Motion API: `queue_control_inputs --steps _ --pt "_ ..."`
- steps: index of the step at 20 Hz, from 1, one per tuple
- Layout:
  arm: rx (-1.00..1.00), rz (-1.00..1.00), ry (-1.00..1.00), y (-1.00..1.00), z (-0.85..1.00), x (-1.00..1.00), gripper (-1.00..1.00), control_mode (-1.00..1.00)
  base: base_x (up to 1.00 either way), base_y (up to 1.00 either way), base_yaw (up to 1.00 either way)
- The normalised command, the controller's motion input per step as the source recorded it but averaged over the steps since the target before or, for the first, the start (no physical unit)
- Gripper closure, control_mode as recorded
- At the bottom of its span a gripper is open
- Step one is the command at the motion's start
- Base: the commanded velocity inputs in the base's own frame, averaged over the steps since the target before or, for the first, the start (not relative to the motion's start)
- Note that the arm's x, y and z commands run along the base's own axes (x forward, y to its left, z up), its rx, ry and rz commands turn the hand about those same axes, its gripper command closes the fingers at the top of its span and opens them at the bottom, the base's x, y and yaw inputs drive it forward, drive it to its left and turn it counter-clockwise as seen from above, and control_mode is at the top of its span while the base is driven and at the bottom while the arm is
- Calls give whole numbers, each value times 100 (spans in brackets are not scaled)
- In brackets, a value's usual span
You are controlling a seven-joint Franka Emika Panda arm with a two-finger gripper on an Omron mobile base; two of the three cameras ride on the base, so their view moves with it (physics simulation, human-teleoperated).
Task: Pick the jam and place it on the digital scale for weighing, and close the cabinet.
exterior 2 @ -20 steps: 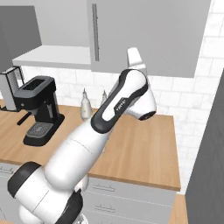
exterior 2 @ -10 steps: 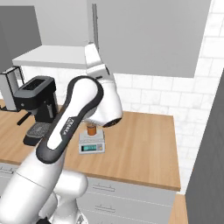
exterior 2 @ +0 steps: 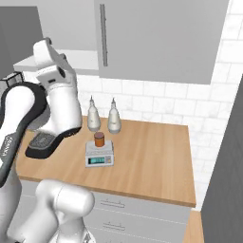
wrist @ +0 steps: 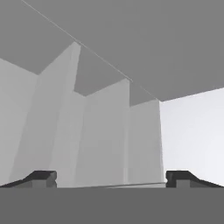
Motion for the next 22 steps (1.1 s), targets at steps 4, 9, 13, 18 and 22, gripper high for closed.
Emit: queue_control_inputs --steps 4,9,13,18,22 --pt "5 -1 -20 100 -35 -12 -100 -100 0 0 0" --pt "7 0 -3 92 -22 -64 -100 -100 0 0 0" --pt "9 1 -13 97 -64 -6 -100 -100 0 0 0" --pt "0 0 -31 87 -14 -27 -100 -100 0 0 0" --pt "0 0 -2 55 -54 0 -100 -100 0 0 0"
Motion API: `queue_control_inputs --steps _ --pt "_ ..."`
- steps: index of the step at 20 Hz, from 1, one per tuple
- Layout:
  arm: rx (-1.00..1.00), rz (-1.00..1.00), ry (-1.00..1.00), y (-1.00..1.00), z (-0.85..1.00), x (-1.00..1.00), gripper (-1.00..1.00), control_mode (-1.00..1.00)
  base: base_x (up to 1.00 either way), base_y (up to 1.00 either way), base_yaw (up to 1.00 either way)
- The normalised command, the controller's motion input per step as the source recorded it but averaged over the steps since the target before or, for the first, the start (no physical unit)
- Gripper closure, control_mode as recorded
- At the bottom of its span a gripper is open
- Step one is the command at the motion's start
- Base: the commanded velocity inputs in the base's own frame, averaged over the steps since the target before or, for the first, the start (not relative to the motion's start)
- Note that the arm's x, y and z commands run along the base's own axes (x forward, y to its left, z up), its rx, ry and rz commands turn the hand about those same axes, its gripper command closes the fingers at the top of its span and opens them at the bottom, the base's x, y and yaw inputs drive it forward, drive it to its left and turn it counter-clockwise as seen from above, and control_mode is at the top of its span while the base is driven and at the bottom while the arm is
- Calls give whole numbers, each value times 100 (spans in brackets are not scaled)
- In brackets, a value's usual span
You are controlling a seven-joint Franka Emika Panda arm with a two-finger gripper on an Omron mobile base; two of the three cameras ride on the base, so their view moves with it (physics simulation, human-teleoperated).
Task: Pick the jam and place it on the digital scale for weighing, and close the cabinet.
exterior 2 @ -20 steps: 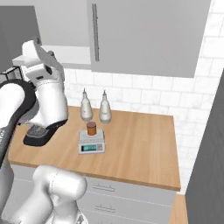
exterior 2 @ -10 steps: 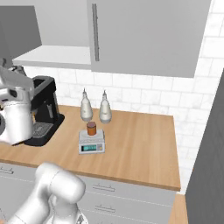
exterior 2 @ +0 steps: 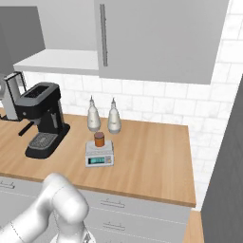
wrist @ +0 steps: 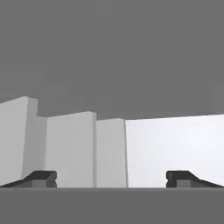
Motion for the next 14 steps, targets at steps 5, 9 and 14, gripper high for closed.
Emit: queue_control_inputs --steps 5,9,14 --pt "6 2 -4 11 -72 54 -100 -100 0 0 0" --pt "20 3 -23 2 -71 19 -100 -100 0 0 0" --pt "5 5 -21 -38 -37 -20 -100 -100 0 0 0"
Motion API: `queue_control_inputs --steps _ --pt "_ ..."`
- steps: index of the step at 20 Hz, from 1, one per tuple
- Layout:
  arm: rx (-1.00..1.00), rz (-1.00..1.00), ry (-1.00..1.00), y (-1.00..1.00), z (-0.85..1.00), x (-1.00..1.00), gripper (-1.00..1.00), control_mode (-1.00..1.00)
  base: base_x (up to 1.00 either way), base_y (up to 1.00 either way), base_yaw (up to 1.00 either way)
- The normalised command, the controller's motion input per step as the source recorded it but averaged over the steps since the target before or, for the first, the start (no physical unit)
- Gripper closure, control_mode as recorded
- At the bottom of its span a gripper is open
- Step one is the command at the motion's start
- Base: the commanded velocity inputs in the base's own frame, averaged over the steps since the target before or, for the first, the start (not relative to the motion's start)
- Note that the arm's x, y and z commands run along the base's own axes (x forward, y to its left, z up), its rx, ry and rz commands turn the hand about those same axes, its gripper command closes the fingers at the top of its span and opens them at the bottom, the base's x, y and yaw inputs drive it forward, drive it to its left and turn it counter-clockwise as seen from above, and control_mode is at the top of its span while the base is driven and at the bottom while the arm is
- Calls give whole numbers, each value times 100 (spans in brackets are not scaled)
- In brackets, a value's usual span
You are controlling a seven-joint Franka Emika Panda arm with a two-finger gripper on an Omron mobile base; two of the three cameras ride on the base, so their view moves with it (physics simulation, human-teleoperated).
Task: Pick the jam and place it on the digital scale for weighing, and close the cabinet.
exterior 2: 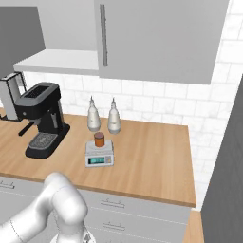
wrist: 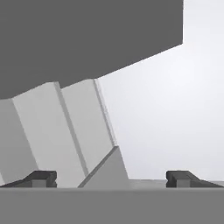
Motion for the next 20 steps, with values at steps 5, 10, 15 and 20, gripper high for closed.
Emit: queue_control_inputs --steps 5,10,15,20 --pt "1 9 -22 -16 0 -100 -100 -100 0 0 0" --pt "0 3 -9 1 1 -100 -100 -100 0 0 0" --pt "0 0 1 24 -4 -100 -100 -100 0 0 0" --pt "-17 0 18 77 -86 -15 -100 -100 0 0 0"
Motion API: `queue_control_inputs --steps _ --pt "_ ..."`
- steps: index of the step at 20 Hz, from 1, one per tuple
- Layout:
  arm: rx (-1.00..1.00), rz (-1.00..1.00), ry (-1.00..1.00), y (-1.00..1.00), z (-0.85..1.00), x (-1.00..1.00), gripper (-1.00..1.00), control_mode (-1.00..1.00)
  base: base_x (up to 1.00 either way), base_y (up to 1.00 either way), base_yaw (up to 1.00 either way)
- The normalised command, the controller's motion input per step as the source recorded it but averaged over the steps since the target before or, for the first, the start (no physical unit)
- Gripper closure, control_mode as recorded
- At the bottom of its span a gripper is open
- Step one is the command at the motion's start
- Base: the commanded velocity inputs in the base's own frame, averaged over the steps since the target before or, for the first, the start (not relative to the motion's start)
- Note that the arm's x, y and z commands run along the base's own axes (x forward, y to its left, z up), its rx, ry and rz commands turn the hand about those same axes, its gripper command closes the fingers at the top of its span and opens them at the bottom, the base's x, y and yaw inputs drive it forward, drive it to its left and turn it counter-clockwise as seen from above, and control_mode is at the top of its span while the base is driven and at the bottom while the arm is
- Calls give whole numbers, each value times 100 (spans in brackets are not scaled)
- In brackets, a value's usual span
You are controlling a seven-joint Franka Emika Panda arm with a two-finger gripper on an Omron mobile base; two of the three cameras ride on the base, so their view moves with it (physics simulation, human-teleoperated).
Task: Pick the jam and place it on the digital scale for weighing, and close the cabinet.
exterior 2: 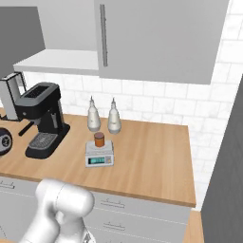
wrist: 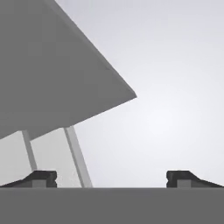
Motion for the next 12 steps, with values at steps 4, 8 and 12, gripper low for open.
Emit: queue_control_inputs --steps 4,8,12 --pt "-13 0 21 19 -94 53 -100 -100 0 0 0" --pt "0 0 1 -4 -86 29 -100 -100 0 0 0" --pt "-15 0 0 95 -88 56 -100 -100 0 0 0"
